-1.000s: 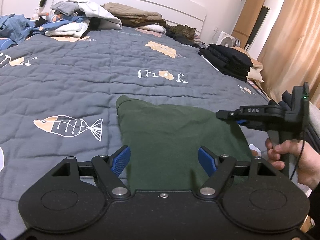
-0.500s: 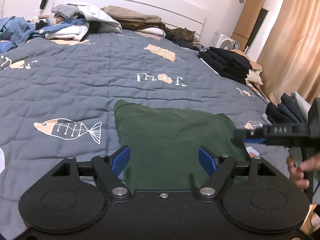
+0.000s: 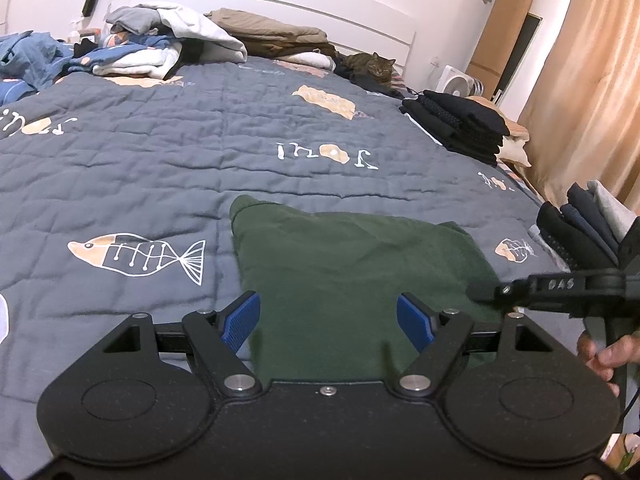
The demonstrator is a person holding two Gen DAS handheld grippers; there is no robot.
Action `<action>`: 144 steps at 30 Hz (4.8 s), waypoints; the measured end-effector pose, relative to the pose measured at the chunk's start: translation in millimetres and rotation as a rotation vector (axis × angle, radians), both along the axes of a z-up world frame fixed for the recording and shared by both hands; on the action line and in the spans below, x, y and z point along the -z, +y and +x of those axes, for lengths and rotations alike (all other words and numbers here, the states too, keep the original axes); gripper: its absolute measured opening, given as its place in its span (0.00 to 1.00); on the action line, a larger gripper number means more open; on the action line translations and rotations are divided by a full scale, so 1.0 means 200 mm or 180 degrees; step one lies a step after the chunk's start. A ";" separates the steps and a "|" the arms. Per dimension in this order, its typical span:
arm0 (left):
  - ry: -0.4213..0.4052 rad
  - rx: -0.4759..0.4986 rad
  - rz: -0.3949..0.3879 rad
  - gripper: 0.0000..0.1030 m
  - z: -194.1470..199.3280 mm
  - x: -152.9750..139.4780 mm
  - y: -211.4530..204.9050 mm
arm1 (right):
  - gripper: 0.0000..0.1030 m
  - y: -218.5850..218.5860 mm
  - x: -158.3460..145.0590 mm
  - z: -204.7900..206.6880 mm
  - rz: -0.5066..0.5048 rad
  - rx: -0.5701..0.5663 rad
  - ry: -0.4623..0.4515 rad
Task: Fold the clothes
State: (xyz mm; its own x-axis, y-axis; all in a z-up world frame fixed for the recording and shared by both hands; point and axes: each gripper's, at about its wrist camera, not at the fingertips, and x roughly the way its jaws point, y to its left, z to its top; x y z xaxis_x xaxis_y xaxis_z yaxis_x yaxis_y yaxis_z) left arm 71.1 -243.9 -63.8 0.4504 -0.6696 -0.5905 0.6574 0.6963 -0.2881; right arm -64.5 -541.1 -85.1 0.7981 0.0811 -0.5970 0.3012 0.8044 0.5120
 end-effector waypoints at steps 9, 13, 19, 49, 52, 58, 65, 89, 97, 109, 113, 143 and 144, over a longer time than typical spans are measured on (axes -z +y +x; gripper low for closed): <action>0.0007 0.0005 -0.0001 0.73 0.00 0.00 0.00 | 0.08 -0.02 0.02 0.01 -0.0167 0.0005 0.0100; 0.0015 0.0005 -0.0018 0.73 0.00 0.00 0.00 | 0.10 -0.03 -0.02 -0.02 -0.0101 0.0040 0.0110; 0.0002 0.0040 -0.0064 0.73 -0.02 -0.02 0.01 | 0.33 0.01 -0.13 -0.21 -0.0096 0.0150 0.0105; 0.0018 0.0242 -0.0151 0.77 -0.39 -0.05 0.08 | 0.02 0.12 0.09 -0.91 0.1272 0.0889 -0.0487; 0.0014 0.0255 -0.0149 0.77 -0.40 -0.05 0.08 | 0.02 0.11 0.10 -0.92 0.1265 0.0961 -0.0441; 0.0045 0.0269 -0.0084 0.77 -0.40 -0.03 0.06 | 0.03 0.11 0.15 -0.88 0.0857 0.0958 0.0079; 0.0031 0.0277 -0.0005 0.77 -0.40 -0.02 0.05 | 0.07 0.08 0.09 -0.97 0.0829 0.1172 0.0026; 0.0127 0.0067 0.0107 0.77 -0.26 0.03 0.09 | 0.38 -0.07 -0.16 -0.21 -0.0044 0.0229 -0.0211; 0.0153 -0.0031 0.0129 0.77 -0.16 0.05 0.07 | 0.40 -0.18 -0.08 0.10 -0.0176 0.0037 -0.0110; 0.0187 -0.0025 0.0217 0.77 -0.09 0.08 0.06 | 0.31 -0.18 0.05 0.26 0.0028 -0.0071 0.0011; 0.0182 -0.0007 0.0198 0.77 -0.09 0.07 0.07 | 0.10 -0.23 0.05 0.24 0.0229 0.0148 -0.0108; 0.1363 0.0087 -0.0651 0.76 0.68 0.26 -0.05 | 0.31 -0.21 -0.07 0.18 0.0324 0.0063 -0.0214; 0.1392 0.0142 -0.0634 0.76 0.69 0.28 -0.07 | 0.31 -0.21 -0.07 0.17 0.0312 0.0050 -0.0224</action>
